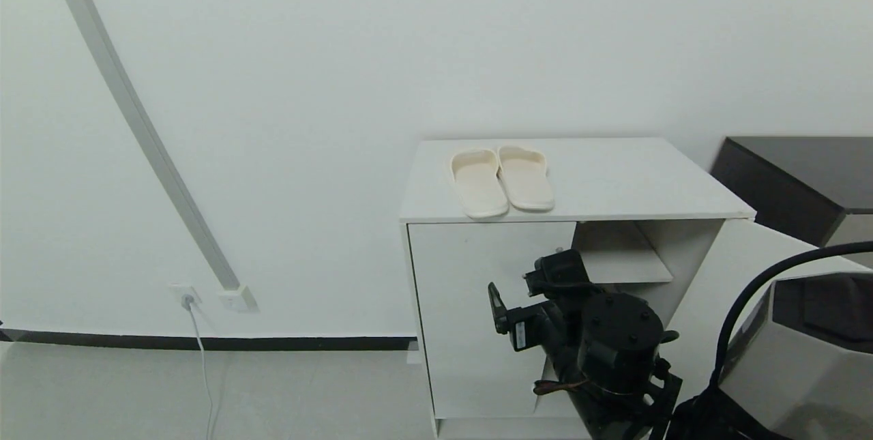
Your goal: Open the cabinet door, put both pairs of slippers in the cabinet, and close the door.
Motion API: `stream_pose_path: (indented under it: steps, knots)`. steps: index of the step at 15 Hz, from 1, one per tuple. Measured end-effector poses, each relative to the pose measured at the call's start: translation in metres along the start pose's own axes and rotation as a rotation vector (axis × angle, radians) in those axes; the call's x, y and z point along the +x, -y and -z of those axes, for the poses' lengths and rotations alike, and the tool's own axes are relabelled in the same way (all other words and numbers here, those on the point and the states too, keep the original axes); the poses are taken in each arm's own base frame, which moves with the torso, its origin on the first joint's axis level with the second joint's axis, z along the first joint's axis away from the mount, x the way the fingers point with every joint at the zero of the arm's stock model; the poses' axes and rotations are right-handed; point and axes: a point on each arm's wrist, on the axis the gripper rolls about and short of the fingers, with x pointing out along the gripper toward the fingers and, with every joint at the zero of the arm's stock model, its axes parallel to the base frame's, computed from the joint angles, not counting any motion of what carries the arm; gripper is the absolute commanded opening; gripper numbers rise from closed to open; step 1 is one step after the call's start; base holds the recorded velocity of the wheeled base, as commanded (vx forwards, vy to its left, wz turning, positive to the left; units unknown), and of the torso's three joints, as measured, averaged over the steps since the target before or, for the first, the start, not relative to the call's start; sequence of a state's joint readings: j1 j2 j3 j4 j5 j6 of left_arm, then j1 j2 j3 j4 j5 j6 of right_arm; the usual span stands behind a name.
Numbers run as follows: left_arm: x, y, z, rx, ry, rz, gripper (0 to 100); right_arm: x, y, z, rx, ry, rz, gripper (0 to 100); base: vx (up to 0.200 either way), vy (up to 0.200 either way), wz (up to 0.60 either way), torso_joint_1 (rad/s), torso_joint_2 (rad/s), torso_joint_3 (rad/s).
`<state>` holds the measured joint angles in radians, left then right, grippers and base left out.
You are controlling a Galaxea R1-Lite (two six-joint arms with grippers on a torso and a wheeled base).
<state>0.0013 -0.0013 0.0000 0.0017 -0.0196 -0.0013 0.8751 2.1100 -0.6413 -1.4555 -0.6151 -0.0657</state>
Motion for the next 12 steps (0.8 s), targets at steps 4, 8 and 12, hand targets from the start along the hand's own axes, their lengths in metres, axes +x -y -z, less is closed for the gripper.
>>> stream_pose_path:
  steps: [4,8,12]
  knots:
    - [0.000,0.000,0.000,0.000,0.000,0.000,0,-0.001,0.000,0.000,-0.002,-0.001,-0.004,100,0.000,0.000,0.00,0.262,-0.59,-0.338]
    - [0.000,0.000,0.000,0.000,0.000,0.000,0,-0.002,0.001,-0.001,-0.010,0.028,-0.016,100,0.000,0.000,0.00,0.091,-0.21,-0.110]
    - [0.000,0.000,0.000,0.002,0.000,0.000,0,0.010,0.003,-0.004,-0.067,0.052,-0.013,100,0.000,0.000,0.00,0.000,0.00,0.000]
